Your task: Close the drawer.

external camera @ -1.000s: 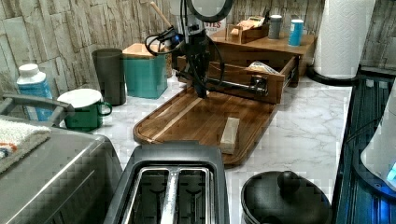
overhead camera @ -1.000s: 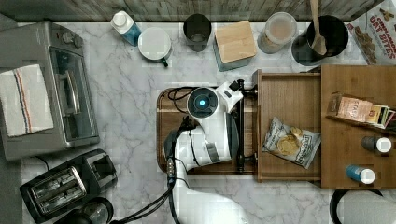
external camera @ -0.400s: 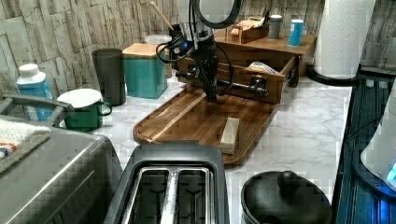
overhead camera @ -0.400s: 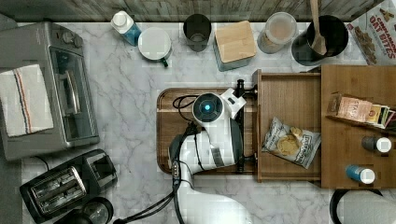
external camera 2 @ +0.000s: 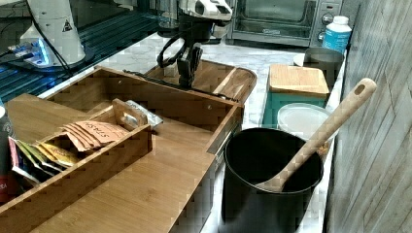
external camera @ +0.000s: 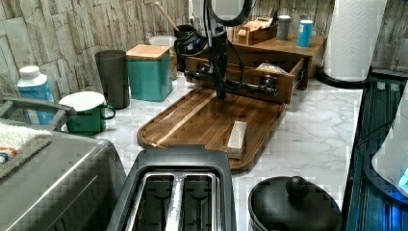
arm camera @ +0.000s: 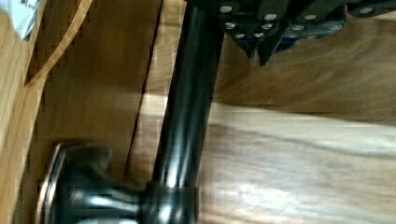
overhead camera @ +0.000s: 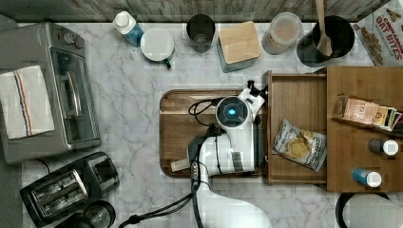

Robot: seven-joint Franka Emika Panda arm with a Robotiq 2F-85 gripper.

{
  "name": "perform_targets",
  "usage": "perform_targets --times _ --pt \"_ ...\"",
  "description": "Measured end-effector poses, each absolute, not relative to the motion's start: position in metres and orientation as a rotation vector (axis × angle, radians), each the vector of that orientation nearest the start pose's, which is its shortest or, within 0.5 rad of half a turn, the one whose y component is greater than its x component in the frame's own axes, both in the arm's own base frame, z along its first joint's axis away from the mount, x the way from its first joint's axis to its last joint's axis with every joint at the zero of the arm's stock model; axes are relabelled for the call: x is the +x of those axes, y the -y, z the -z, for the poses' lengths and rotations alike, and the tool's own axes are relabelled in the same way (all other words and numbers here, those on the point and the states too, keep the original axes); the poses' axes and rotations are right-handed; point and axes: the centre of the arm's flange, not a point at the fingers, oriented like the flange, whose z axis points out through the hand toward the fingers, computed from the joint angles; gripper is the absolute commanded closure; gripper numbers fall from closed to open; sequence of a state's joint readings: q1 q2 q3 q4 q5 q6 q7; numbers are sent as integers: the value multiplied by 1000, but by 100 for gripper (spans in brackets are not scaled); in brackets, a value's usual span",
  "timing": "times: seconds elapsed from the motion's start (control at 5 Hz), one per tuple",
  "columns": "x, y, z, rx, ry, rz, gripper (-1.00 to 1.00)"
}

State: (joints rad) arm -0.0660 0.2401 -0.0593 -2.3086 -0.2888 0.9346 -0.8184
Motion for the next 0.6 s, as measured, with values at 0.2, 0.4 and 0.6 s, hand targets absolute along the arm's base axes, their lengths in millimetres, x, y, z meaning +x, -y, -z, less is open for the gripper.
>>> perform_targets --times 0.2,0.4,0.6 --pt "517 90 -245 -3314 189 16 100" --pt "513 124 -251 -3320 148 -7 100" --pt "518 170 -255 -3248 79 -53 100"
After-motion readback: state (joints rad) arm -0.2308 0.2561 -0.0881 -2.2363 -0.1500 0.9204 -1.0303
